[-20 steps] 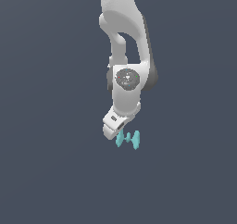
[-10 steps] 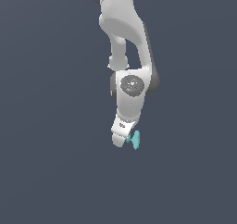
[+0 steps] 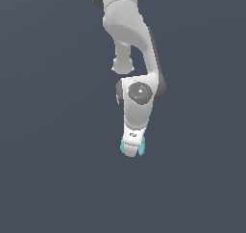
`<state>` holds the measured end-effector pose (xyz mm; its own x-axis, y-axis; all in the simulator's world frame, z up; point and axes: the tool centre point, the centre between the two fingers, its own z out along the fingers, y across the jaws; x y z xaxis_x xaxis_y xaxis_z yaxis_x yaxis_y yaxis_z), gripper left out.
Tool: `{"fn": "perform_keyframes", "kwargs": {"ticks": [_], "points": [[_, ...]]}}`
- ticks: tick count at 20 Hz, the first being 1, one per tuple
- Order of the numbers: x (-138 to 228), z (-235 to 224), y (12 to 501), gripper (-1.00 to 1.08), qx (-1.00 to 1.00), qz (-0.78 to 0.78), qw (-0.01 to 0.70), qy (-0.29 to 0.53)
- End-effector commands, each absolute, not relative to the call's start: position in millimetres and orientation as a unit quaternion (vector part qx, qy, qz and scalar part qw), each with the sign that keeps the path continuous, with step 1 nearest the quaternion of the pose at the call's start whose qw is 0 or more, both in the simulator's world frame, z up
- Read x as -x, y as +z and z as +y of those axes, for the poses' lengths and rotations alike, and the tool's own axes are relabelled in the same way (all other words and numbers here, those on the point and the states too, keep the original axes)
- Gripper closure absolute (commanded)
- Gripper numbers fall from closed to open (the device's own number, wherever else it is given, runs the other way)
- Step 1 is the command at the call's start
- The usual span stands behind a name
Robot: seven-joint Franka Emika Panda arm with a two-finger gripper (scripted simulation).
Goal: Pick up the object and move it to a goal position.
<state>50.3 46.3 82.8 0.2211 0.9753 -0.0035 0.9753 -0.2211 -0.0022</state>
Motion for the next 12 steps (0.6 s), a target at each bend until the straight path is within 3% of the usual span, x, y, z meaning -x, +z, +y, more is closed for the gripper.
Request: {"fn": "perform_keyframes", "kwargs": {"ticks": [1,12], "points": [[-51.6,47.8,81.4,-0.92,-0.771,0.636,0.0,-0.001],[-52.2,48.9,73.7,-0.92,-0.764,0.645,0.0,0.0]]}}
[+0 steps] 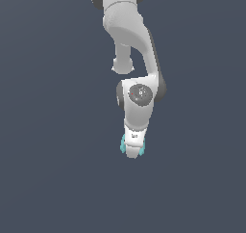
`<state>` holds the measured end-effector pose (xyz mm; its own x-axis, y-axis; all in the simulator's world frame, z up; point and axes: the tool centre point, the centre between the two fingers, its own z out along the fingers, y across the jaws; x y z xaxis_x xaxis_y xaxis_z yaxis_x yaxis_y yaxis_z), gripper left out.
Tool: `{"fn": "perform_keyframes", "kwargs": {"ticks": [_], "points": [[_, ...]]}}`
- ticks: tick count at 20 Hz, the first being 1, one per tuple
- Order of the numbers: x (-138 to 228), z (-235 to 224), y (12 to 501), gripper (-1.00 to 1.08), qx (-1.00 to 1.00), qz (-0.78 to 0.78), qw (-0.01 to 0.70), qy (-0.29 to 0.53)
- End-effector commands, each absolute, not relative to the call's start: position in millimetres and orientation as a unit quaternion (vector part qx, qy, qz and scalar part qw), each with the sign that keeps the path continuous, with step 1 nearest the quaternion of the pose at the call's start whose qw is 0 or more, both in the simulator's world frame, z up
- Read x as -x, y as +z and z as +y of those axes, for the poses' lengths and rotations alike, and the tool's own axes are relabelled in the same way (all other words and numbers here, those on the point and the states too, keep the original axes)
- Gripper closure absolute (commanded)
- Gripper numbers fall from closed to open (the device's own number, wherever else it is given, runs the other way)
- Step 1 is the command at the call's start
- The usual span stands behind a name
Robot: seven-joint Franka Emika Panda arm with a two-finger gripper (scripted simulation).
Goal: Pick up the object and move it to a goal position.
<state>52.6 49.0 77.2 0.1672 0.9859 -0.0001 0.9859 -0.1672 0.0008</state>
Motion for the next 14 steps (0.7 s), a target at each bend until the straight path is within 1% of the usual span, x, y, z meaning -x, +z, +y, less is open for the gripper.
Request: {"fn": "perform_keyframes", "kwargs": {"ticks": [1,8,13,14], "points": [[-52,49,70,-0.92,-0.764,0.646,0.0,0.0],[-51,49,35,-0.92,-0.762,0.647,0.0,0.0],[-52,49,30,-0.92,-0.762,0.647,0.0,0.0],[-52,49,30,1.08,-0.762,0.647,0.0,0.0]]}}
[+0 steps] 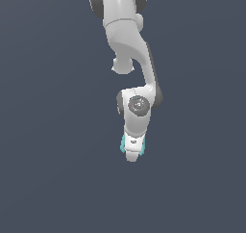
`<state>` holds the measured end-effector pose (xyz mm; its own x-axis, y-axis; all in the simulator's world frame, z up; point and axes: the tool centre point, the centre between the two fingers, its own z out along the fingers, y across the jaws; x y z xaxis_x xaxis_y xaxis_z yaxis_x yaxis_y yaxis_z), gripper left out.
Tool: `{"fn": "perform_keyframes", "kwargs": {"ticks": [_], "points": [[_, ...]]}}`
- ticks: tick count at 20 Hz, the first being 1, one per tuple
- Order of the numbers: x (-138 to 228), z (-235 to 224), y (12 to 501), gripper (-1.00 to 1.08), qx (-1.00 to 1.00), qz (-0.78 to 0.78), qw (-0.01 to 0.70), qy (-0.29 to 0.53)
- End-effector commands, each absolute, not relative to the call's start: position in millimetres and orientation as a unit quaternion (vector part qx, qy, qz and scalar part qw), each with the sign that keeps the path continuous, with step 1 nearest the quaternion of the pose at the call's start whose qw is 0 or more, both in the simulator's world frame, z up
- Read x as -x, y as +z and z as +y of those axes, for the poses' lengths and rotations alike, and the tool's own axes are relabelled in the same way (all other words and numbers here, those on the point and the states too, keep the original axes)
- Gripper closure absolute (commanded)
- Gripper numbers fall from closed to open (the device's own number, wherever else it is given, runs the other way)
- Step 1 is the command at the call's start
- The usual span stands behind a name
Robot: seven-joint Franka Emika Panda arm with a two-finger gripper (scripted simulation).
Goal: Pick up the object and move it to a goal position.
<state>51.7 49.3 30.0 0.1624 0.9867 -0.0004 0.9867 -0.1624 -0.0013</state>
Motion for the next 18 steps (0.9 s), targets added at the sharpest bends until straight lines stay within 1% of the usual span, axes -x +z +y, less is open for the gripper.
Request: {"fn": "perform_keyframes", "kwargs": {"ticks": [1,12,18], "points": [[-52,49,30,1.08,0.762,-0.647,0.0,0.0],[-52,49,31,1.08,0.762,-0.647,0.0,0.0],[-46,49,43,1.08,0.762,-0.647,0.0,0.0]]}}
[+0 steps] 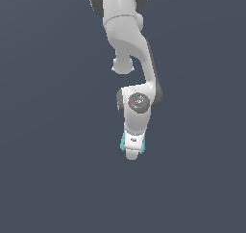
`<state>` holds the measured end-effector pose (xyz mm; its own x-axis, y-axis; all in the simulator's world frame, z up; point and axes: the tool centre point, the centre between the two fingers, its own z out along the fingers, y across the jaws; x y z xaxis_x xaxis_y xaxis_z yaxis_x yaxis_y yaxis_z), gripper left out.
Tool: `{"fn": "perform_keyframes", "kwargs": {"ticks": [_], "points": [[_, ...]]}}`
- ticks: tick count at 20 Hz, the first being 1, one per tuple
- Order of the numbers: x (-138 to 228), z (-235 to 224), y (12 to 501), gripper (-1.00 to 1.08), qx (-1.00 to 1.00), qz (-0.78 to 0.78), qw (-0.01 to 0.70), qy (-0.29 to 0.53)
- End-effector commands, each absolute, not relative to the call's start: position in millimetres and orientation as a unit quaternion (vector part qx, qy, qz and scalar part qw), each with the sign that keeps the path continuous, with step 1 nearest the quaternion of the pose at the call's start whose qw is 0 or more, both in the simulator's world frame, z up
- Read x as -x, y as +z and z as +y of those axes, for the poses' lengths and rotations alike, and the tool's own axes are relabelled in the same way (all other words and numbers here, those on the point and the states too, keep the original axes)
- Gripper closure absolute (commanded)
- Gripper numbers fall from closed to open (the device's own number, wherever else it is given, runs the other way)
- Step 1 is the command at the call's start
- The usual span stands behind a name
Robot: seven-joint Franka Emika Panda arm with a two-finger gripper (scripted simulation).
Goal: Pick up the object and move it to a goal position.
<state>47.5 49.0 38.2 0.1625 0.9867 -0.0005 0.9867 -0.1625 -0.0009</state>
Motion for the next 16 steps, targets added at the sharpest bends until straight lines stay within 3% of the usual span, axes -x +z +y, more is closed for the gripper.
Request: {"fn": "perform_keyframes", "kwargs": {"ticks": [1,16], "points": [[-44,49,46,1.08,0.762,-0.647,0.0,0.0],[6,47,143,1.08,0.762,-0.647,-0.002,0.002]]}}
